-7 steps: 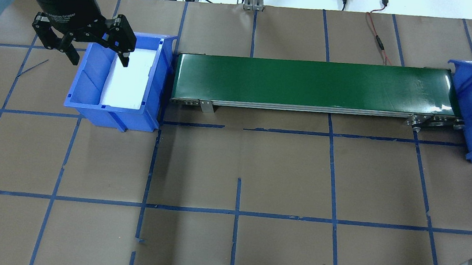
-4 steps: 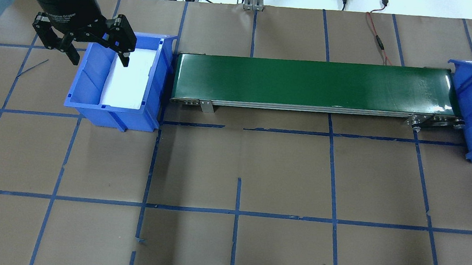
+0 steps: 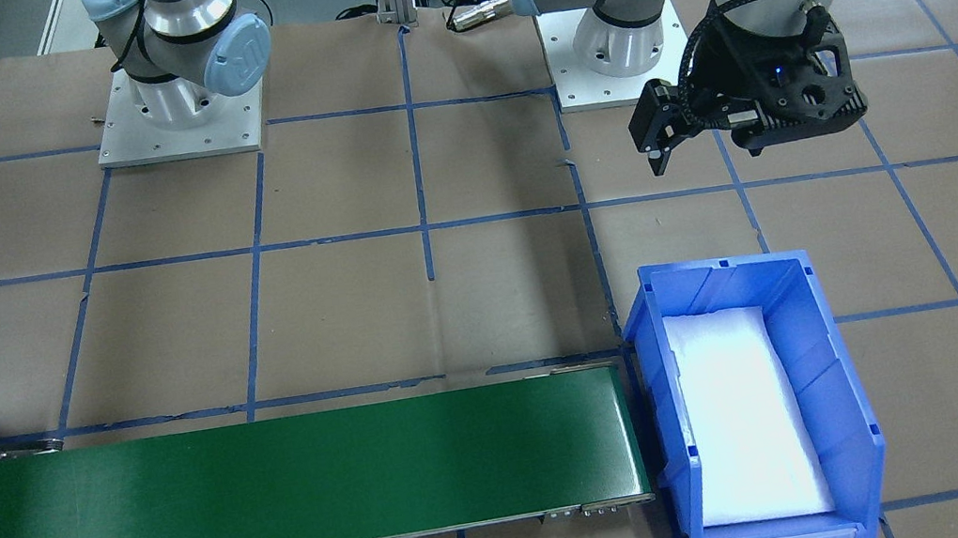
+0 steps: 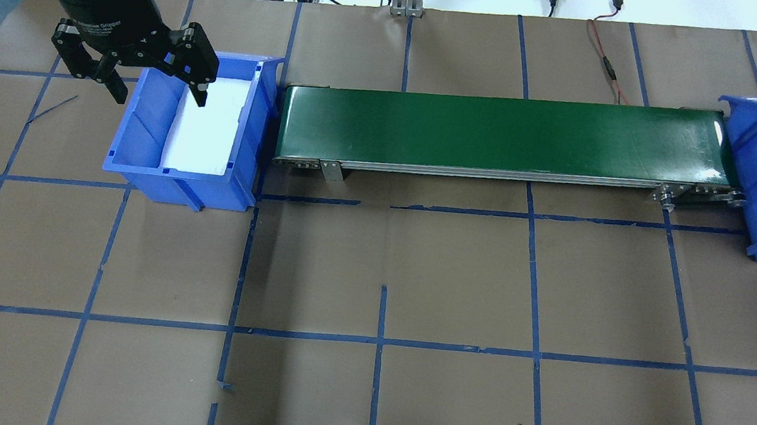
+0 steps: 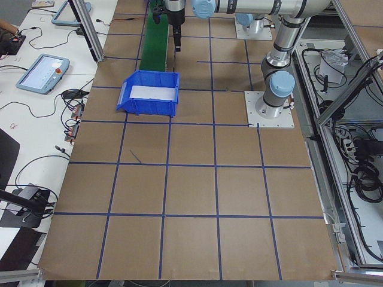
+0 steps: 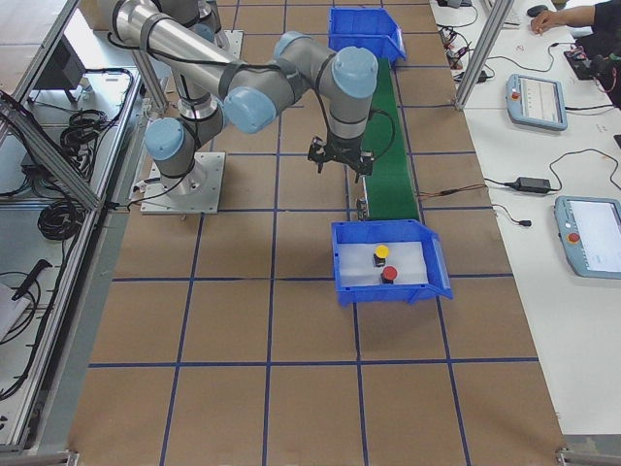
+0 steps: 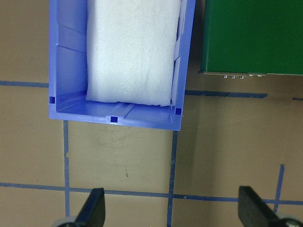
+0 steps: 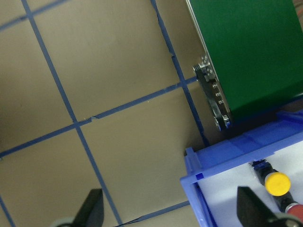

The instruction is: Transport two buttons from left to right

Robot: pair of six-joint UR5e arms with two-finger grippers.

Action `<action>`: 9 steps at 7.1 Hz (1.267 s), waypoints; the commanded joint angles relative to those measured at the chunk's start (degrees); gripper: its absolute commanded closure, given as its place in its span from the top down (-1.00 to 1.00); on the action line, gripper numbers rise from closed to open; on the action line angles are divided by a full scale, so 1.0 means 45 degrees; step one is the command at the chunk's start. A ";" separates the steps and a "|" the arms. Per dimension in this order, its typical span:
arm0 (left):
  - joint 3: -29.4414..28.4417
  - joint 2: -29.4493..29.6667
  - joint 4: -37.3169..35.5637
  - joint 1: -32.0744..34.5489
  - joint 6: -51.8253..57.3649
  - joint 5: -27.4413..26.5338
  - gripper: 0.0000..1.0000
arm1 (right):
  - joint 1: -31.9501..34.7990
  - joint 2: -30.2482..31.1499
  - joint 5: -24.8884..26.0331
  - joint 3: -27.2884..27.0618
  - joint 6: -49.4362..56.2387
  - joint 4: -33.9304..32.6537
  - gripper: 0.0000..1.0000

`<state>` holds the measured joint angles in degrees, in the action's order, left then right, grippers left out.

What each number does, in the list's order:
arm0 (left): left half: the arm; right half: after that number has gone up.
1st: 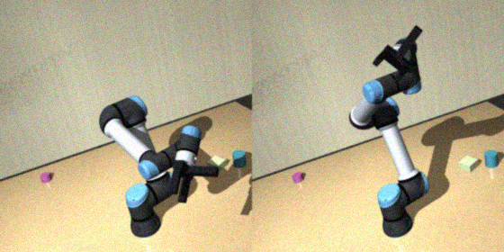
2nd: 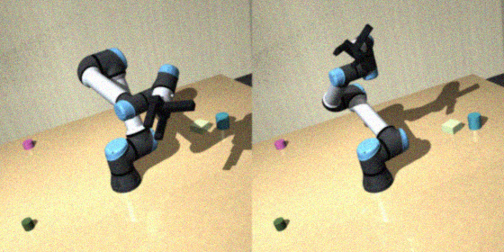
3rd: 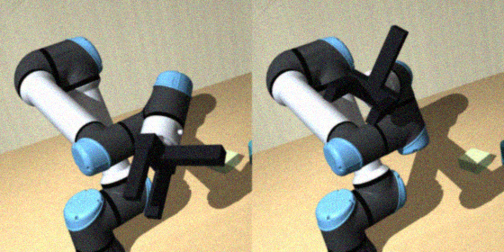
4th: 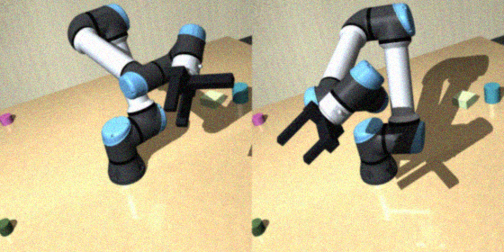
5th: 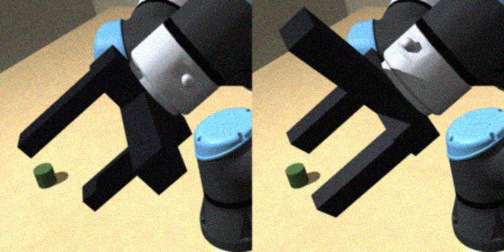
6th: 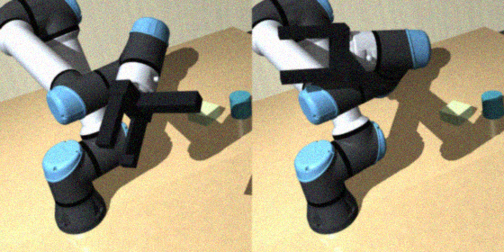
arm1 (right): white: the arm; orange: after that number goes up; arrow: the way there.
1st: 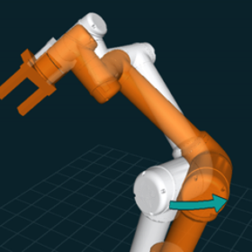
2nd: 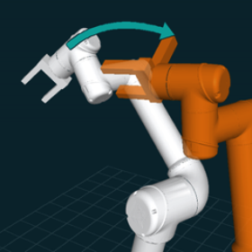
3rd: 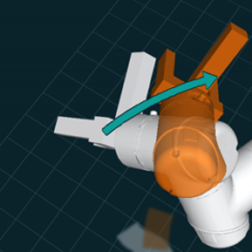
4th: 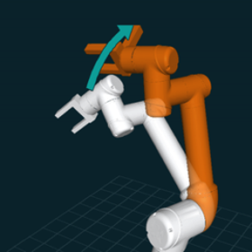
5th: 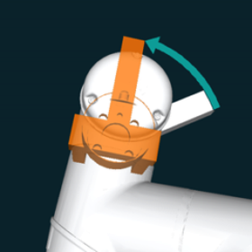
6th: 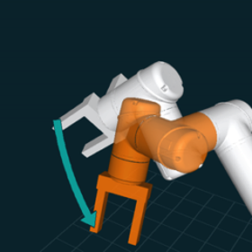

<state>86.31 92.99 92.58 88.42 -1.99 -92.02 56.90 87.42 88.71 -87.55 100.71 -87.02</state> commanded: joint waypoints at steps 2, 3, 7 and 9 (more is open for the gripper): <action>0.0000 0.0000 -0.0008 -0.0001 -0.0008 0.0000 1.00 | 0.5849 0.0456 0.0693 0.0061 -0.9157 0.0298 1.00; 0.0000 -0.0019 -0.0008 -0.0001 -0.0008 0.0000 1.00 | 0.7883 0.0146 0.0890 0.0235 -1.3392 -0.0033 1.00; 0.0000 0.0000 0.0011 -0.0001 -0.0008 0.0000 1.00 | 0.8822 -0.0365 0.0968 0.0530 -2.1141 -0.0251 1.00; 0.0000 0.0000 0.0012 -0.0001 -0.0008 0.0000 1.00 | 0.8821 -0.0365 0.0814 0.0549 -2.2495 -0.0232 1.00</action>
<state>86.31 92.95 92.62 88.42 -2.02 -92.02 96.58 85.77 92.69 -85.19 2.64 -88.11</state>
